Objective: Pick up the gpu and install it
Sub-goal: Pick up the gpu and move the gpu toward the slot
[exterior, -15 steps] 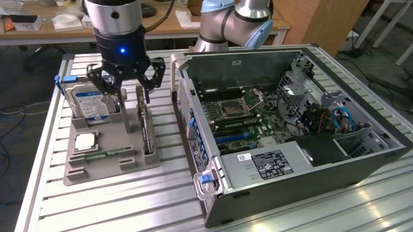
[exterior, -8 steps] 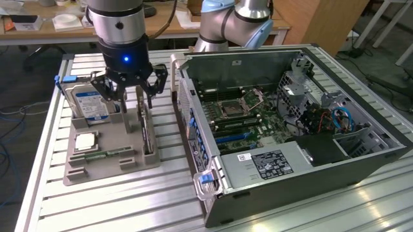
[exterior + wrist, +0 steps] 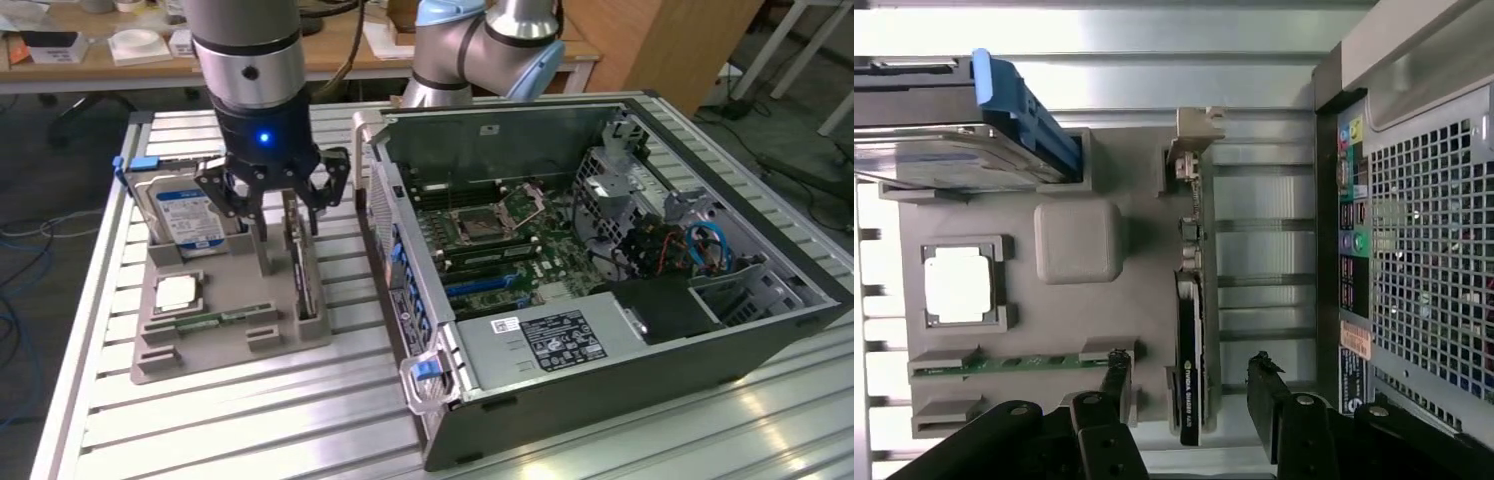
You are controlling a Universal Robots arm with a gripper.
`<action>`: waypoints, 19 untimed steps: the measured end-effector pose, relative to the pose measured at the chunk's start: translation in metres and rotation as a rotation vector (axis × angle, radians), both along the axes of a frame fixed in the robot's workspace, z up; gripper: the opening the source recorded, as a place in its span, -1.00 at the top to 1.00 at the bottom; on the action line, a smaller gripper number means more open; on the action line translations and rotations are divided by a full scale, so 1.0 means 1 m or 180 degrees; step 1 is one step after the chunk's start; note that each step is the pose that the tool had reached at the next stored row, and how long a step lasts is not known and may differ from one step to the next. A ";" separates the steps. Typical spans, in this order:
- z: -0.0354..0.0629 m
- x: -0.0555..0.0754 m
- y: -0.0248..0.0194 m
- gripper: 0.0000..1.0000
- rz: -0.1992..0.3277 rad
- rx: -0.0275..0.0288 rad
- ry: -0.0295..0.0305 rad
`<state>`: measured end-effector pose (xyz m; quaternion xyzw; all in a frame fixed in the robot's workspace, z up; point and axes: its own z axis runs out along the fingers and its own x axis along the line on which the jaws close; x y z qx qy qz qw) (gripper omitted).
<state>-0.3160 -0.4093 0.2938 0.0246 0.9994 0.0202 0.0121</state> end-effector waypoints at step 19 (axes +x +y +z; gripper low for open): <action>-0.0346 0.002 -0.0002 -0.18 0.0043 -0.0001 0.0000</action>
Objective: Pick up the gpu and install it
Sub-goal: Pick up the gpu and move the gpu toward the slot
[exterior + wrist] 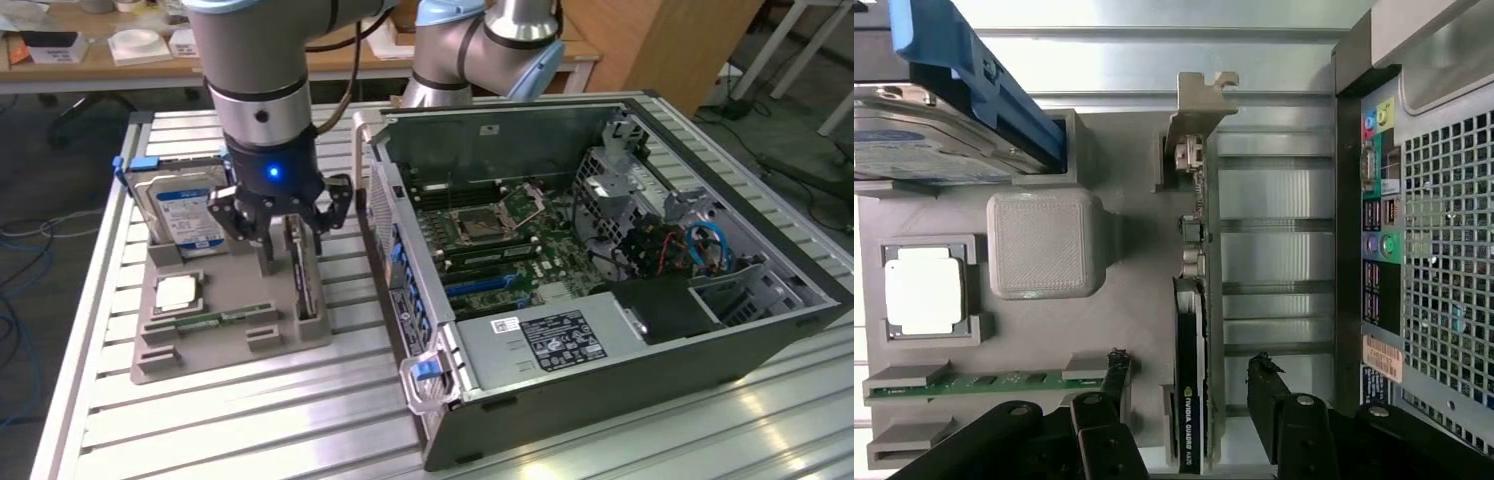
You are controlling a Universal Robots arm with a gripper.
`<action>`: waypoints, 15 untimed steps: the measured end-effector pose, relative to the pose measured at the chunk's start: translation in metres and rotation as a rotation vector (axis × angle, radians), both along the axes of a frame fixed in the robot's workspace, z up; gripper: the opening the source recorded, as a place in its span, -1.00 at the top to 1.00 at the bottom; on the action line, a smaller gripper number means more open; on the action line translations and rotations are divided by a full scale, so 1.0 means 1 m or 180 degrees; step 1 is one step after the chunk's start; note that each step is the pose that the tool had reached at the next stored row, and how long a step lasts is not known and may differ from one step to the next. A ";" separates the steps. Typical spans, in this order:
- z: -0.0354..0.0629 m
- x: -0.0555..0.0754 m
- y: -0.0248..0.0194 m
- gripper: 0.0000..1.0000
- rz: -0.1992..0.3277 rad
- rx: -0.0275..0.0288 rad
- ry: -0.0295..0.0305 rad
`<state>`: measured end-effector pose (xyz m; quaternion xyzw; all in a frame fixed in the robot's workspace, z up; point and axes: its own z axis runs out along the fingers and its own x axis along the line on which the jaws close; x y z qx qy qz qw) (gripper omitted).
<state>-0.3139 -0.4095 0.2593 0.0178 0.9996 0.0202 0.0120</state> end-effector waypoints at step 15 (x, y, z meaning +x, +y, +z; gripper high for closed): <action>-0.0270 0.001 0.0000 -0.18 -0.0014 0.0001 -0.0001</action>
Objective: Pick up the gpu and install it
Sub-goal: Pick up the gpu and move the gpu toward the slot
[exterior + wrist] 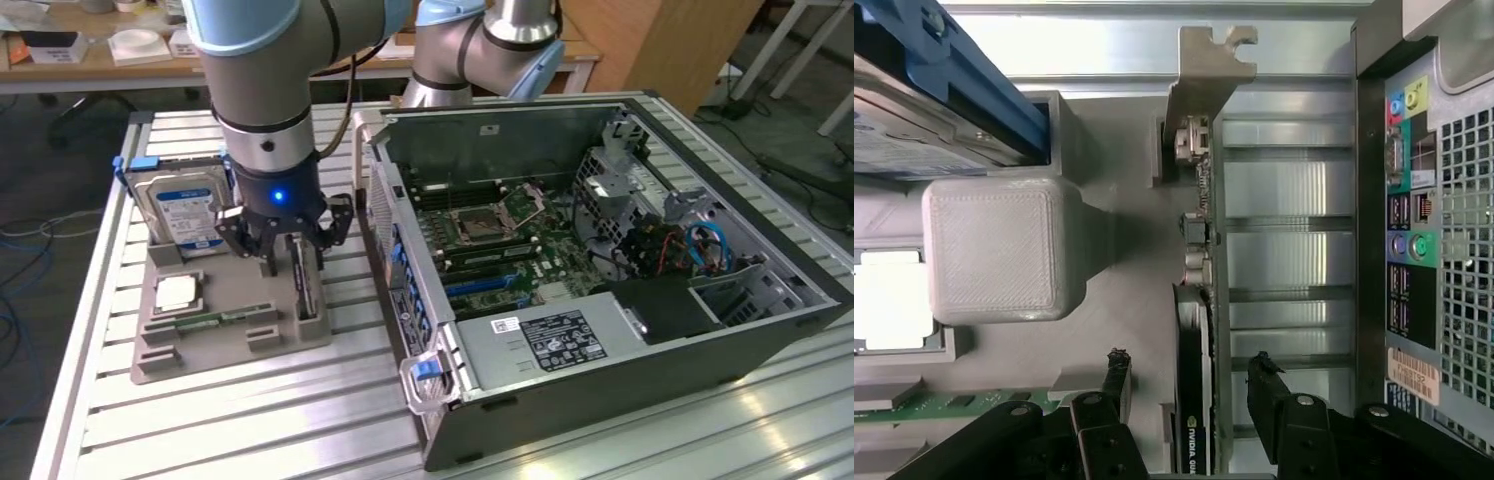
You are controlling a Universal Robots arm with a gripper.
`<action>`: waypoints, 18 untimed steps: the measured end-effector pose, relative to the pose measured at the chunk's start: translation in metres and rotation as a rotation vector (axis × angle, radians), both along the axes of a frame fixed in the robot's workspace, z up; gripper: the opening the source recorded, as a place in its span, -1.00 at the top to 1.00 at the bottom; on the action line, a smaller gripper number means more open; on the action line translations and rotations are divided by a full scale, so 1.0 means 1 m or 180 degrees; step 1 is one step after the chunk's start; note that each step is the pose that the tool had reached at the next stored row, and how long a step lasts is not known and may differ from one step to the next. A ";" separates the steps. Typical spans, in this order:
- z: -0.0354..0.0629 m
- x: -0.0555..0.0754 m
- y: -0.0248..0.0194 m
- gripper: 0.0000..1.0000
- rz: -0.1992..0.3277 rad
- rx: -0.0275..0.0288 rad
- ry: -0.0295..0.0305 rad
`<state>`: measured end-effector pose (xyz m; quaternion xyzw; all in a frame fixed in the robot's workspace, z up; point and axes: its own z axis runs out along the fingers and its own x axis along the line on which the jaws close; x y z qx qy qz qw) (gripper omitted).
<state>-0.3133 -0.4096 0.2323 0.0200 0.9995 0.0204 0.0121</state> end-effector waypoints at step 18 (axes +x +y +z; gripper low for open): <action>-0.0007 0.000 0.0000 0.47 0.0000 0.0000 0.0000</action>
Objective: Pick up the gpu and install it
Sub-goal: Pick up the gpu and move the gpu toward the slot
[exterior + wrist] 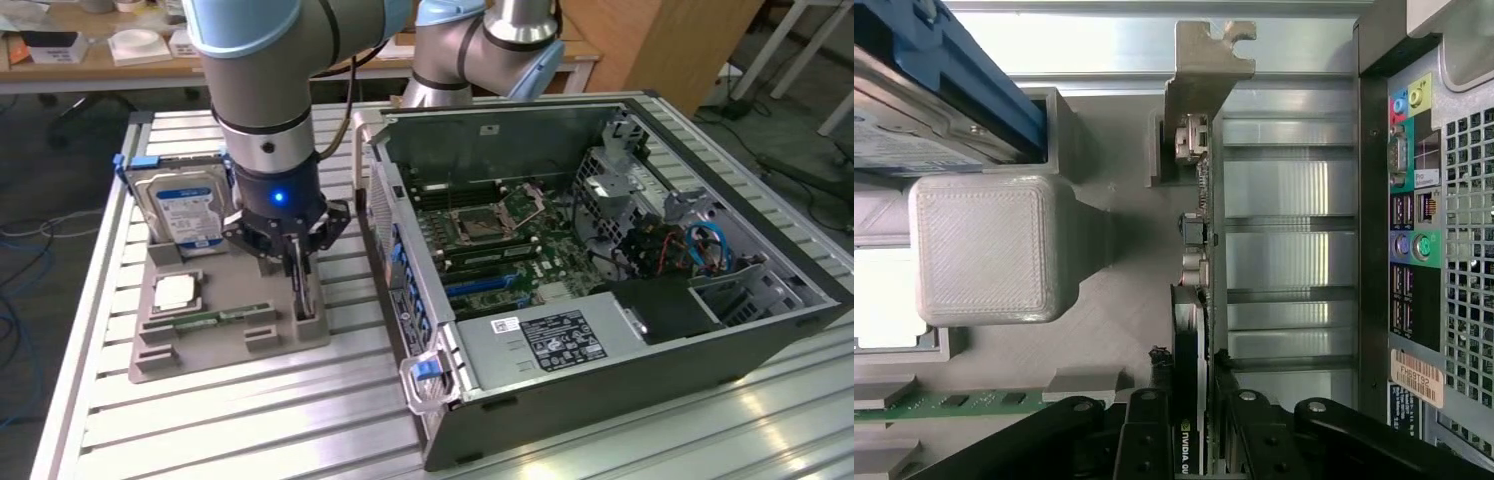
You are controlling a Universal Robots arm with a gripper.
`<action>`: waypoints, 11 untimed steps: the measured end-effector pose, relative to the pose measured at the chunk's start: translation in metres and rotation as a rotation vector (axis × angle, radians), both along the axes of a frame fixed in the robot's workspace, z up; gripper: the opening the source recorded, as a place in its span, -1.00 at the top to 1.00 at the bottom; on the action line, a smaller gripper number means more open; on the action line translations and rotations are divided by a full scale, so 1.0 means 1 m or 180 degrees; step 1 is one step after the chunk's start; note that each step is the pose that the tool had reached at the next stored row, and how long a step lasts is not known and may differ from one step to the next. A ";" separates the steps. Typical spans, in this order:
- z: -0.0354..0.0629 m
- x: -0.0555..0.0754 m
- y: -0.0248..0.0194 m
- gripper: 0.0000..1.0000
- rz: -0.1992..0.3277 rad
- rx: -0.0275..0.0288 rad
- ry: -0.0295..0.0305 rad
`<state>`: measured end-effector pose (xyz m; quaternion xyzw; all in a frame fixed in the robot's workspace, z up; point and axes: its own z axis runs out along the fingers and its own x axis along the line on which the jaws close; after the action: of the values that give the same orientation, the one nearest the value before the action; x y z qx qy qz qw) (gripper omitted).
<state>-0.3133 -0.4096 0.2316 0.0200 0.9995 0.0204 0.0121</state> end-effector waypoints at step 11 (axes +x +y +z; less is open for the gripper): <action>0.0000 0.000 0.0000 0.47 0.0000 0.0000 0.0000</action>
<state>-0.3133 -0.4096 0.2316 0.0200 0.9995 0.0204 0.0121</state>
